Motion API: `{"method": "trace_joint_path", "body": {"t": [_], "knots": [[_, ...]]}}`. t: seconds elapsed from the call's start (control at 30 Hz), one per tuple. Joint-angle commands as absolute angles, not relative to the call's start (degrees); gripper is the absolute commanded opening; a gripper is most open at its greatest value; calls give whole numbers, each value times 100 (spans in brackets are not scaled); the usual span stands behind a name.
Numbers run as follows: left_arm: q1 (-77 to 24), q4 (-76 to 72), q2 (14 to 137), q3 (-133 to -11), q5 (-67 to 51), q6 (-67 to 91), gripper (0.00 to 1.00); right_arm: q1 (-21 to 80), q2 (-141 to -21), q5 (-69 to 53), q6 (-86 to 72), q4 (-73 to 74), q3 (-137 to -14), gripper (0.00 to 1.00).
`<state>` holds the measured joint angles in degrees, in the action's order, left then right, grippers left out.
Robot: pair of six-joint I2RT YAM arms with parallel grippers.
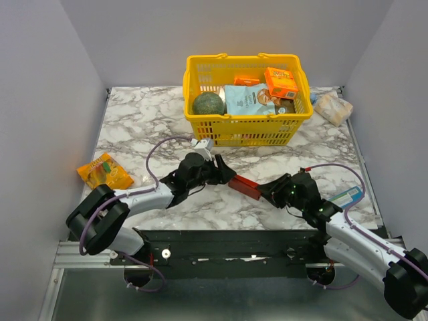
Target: Fold the paper box
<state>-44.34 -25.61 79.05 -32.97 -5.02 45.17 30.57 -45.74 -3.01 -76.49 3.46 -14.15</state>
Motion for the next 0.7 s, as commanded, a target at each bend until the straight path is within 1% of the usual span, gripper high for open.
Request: {"method": "trace_joint_path", "body": {"t": [0.0,0.03,0.17,0.33,0.5,0.53,0.67], "knots": [[-4333,-3041,8243,-3480,-791,4676,64,3059,-4676,132,-7479,1081,-1125,29],[-4316,-3128,8288,-3489,-817,4684,61,3059,-4676,132,-7471,1081,-1125,29],[-4254,-3243,8516,-3524,-852,4720,59,3050,-4676,114,-7471,1081,-1125,29],[-4245,-3409,8666,-3454,-975,4763,49,3050,-4658,132,-7479,1099,-1125,29],[-4245,-3647,8806,-3209,-1107,4781,42,3059,-4658,167,-7506,1142,-1142,29],[-4254,-3778,8824,-3156,-1125,4781,38,3059,-4650,176,-7506,1151,-1151,29],[-4245,-4113,8991,-2848,-1151,4764,35,3059,-4623,220,-7506,1186,-1160,29]]}}
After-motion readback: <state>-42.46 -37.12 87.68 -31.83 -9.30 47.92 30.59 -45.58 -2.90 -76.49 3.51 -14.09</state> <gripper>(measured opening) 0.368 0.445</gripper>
